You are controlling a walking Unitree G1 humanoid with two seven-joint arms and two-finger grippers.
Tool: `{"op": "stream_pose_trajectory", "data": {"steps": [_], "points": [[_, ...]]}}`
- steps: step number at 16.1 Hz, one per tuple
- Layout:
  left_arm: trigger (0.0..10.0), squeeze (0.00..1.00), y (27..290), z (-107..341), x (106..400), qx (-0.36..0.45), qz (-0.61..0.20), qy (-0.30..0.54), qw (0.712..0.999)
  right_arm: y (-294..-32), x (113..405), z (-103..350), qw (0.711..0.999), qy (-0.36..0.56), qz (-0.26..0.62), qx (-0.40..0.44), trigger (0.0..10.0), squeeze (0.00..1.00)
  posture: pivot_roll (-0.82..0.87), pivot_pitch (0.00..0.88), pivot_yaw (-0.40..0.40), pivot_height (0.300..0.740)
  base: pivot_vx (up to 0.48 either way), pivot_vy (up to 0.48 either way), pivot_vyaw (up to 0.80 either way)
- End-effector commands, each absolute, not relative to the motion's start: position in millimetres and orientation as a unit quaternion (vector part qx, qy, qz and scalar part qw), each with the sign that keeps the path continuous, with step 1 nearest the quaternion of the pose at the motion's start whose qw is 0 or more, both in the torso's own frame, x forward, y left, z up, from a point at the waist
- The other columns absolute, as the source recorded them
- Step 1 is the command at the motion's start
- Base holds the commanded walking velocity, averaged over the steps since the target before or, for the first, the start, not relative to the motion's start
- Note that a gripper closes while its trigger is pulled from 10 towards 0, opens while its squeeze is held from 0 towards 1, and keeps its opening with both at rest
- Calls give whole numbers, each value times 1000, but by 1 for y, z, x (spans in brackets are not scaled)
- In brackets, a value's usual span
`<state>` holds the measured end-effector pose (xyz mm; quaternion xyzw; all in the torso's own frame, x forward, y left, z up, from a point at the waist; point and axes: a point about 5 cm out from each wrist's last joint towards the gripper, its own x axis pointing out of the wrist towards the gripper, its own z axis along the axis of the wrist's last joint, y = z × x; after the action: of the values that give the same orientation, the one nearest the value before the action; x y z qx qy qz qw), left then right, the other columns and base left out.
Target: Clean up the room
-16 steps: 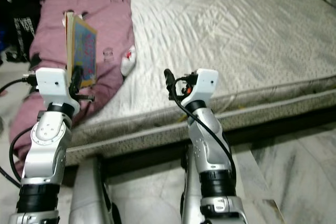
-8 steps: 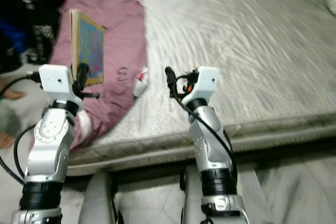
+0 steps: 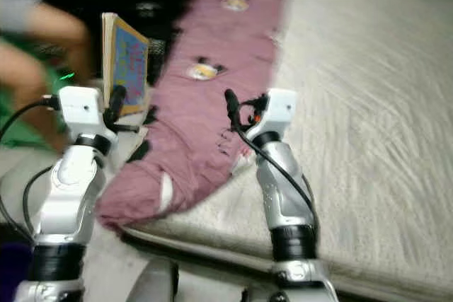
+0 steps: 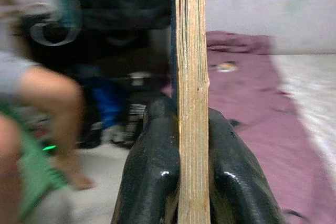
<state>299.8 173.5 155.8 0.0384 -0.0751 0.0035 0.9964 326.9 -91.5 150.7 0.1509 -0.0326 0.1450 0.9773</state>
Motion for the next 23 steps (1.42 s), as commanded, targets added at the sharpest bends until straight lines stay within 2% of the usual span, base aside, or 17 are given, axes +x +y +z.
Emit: {"op": "stream_pose_trajectory", "data": {"steps": [1, 14, 17, 19, 23], "points": [[10000, 0, 160, 158, 304, 40, -20, -80, 996, -109, 324, 139, 984, -17, 110, 136, 10000, 0, -72, 0, 24, 740, 0, 0, 0], [10000, 0, 153, 144, 301, 53, -38, -58, 996, -119, 321, 125, 991, -2, 77, 107, 10000, 0, -74, 0, 28, 740, 0, 0, 0], [10000, 0, 149, 145, 302, 50, -48, -58, 996, -120, 321, 126, 991, -6, 75, 108, 10000, 0, -79, 0, 30, 740, 0, 0, -746], [10000, 0, 149, 145, 303, 48, -50, -59, 996, -119, 321, 127, 991, -7, 75, 107, 10000, 0, -81, 0, 30, 740, 0, 0, 0], [10000, 0, 148, 145, 303, 45, -51, -58, 996, -119, 322, 127, 992, -7, 76, 104, 10000, 0, -80, 0, 28, 740, 0, -274, 0]]}}
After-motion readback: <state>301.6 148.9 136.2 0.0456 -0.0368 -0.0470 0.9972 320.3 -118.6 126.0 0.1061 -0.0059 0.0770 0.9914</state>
